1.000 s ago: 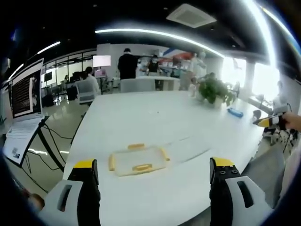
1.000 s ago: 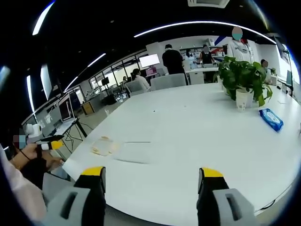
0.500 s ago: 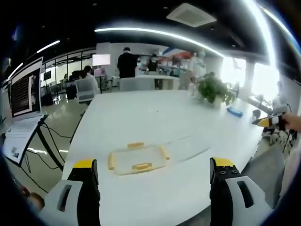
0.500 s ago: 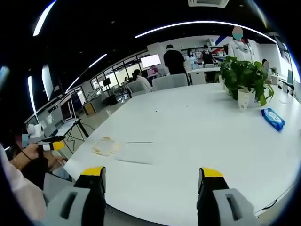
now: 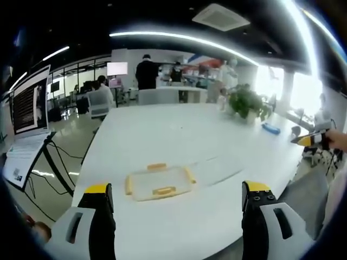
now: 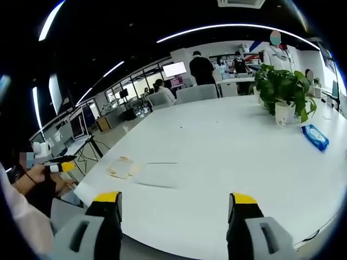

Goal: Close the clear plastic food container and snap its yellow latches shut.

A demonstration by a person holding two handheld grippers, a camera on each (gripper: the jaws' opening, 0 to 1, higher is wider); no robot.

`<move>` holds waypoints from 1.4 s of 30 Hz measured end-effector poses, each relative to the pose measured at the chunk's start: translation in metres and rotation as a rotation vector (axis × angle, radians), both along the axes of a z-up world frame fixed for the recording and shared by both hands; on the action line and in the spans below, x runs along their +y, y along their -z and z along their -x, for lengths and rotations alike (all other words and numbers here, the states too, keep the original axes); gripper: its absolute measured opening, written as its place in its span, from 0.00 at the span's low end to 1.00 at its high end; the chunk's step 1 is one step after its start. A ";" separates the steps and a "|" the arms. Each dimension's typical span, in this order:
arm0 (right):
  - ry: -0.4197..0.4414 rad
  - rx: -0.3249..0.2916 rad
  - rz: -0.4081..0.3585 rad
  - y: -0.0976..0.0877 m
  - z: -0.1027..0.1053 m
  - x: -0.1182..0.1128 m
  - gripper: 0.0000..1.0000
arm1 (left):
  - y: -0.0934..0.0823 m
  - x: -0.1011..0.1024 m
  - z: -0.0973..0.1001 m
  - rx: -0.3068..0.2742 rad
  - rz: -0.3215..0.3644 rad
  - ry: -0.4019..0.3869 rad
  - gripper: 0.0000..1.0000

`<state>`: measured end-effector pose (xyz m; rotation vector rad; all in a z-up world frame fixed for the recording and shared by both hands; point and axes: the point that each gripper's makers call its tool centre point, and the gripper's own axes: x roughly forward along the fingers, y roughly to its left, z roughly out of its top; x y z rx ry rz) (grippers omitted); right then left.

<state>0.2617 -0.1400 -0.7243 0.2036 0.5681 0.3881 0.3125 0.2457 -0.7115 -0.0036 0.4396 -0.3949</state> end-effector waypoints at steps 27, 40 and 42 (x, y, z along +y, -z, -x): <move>-0.040 -0.003 0.037 0.003 -0.002 0.008 0.80 | 0.004 -0.002 -0.001 0.014 -0.001 0.006 0.97; -0.085 0.002 0.054 0.009 -0.006 0.024 0.80 | 0.010 -0.010 0.002 0.031 0.003 0.032 0.96; -0.093 0.004 0.057 0.009 -0.006 0.028 0.80 | 0.011 -0.010 0.002 0.033 0.001 0.039 0.96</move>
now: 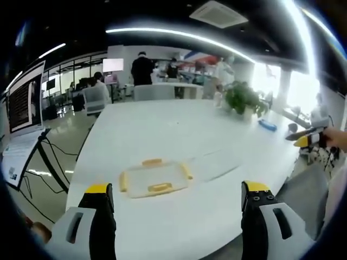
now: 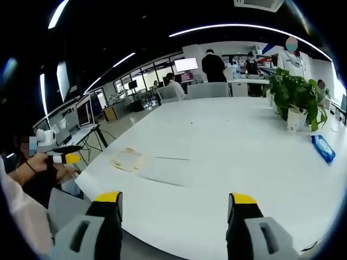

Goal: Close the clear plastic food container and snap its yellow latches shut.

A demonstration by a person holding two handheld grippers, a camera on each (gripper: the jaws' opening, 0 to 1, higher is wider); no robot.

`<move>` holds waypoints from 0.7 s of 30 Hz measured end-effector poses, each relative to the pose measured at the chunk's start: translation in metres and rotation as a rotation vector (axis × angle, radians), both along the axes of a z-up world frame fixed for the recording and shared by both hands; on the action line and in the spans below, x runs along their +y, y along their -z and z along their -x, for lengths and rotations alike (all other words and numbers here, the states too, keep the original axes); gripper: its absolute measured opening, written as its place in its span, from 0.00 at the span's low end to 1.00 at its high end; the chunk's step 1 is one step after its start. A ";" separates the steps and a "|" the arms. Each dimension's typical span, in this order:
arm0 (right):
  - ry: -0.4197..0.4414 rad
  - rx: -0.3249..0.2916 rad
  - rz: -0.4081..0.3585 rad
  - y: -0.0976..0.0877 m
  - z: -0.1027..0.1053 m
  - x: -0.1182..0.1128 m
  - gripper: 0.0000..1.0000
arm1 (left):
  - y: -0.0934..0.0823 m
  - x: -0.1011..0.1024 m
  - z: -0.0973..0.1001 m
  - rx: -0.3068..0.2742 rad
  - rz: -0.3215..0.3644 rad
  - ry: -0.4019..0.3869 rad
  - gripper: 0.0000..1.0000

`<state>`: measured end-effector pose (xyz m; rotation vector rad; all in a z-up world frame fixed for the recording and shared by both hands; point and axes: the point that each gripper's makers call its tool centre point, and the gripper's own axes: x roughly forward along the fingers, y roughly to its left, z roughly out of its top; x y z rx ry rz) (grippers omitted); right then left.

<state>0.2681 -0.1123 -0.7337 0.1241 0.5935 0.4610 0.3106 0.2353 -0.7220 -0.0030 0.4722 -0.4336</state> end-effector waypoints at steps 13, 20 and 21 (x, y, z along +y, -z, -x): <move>-0.035 -0.008 0.015 0.001 -0.005 0.014 0.79 | 0.000 0.010 -0.004 0.002 -0.041 0.014 0.94; -0.070 0.003 0.019 0.005 -0.007 0.032 0.79 | 0.002 0.013 -0.008 0.012 -0.044 0.025 0.94; -0.081 0.003 0.025 0.005 -0.008 0.034 0.79 | 0.002 0.013 -0.009 0.013 -0.044 0.025 0.94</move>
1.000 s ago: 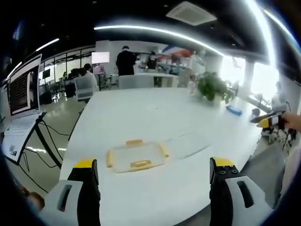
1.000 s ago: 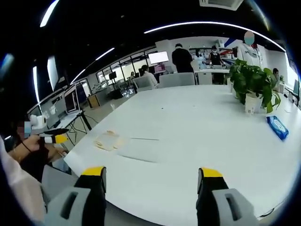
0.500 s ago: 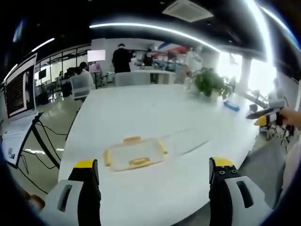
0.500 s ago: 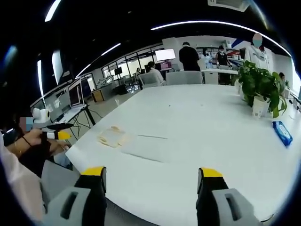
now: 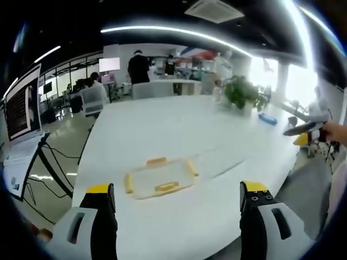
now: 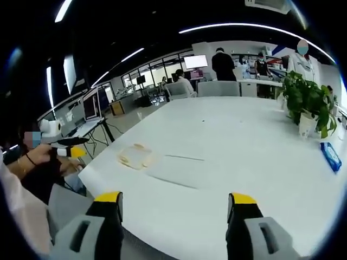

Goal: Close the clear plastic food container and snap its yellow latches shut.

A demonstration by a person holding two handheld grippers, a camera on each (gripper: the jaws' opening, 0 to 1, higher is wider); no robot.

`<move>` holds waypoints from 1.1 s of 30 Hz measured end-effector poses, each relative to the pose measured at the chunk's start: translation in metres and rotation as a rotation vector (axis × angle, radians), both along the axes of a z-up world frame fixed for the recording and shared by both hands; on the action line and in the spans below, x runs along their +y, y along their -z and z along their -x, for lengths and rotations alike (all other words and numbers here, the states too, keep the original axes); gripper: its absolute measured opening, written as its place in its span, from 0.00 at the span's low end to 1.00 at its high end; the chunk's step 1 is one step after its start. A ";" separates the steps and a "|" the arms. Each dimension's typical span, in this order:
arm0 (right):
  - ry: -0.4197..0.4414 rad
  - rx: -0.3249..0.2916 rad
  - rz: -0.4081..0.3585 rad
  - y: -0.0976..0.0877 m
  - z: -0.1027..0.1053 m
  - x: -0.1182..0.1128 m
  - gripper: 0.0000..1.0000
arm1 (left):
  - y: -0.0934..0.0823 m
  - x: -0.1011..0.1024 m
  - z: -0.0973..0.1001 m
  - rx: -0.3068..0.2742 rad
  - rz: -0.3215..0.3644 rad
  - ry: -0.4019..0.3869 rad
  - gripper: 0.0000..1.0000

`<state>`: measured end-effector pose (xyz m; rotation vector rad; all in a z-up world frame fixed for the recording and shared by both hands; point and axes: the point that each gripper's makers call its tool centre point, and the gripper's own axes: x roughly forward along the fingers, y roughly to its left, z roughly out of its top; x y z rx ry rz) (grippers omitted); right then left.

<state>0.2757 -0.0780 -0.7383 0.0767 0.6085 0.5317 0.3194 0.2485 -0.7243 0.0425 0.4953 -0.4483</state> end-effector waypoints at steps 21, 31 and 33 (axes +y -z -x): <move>-0.165 0.002 0.077 -0.001 -0.024 0.035 0.79 | 0.006 -0.004 -0.012 0.000 0.016 0.067 0.94; -0.279 -0.011 0.075 -0.007 -0.037 0.064 0.79 | 0.009 -0.001 -0.022 -0.003 -0.045 0.129 0.93; -0.305 -0.015 0.084 -0.007 -0.040 0.069 0.79 | 0.011 -0.002 -0.025 0.002 -0.062 0.146 0.94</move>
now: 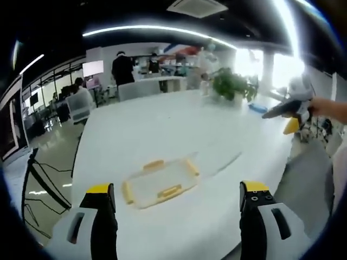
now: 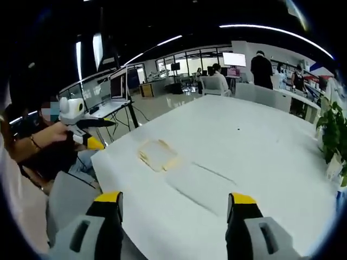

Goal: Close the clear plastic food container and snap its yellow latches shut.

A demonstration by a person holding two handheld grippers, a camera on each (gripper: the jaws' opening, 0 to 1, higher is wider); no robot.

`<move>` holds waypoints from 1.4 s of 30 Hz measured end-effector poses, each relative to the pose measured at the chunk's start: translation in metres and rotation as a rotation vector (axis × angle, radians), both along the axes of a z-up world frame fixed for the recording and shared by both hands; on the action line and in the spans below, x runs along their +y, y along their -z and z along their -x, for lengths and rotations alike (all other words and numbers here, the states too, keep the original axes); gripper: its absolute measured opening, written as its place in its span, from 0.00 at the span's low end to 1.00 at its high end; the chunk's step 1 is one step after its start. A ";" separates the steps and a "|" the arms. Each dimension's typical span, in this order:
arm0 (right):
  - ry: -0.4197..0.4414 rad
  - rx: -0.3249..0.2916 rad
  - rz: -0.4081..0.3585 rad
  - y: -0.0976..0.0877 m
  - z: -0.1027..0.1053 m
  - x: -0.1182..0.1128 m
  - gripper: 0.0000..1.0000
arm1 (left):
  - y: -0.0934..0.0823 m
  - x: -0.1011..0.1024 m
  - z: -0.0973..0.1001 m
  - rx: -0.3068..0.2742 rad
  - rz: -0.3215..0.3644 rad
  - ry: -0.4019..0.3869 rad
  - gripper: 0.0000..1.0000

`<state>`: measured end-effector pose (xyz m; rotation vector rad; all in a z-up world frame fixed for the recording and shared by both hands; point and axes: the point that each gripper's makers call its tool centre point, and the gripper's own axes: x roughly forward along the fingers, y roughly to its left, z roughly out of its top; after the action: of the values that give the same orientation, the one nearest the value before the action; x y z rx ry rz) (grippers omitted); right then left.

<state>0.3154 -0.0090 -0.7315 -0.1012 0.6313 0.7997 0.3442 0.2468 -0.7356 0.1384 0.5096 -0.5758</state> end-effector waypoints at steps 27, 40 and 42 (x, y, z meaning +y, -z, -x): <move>-0.284 -0.016 0.020 0.002 -0.047 0.085 0.76 | 0.025 0.002 -0.023 0.053 -0.210 0.275 0.90; -0.453 -0.016 0.085 0.019 -0.068 0.125 0.73 | 0.044 0.015 -0.045 0.095 -0.330 0.357 0.83; -0.466 -0.011 0.092 0.023 -0.071 0.127 0.73 | 0.047 0.017 -0.047 0.098 -0.345 0.366 0.83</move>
<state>0.3865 0.1177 -0.7549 -0.3454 0.6426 1.2177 0.3911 0.2640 -0.7827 0.5415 0.6825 -0.8506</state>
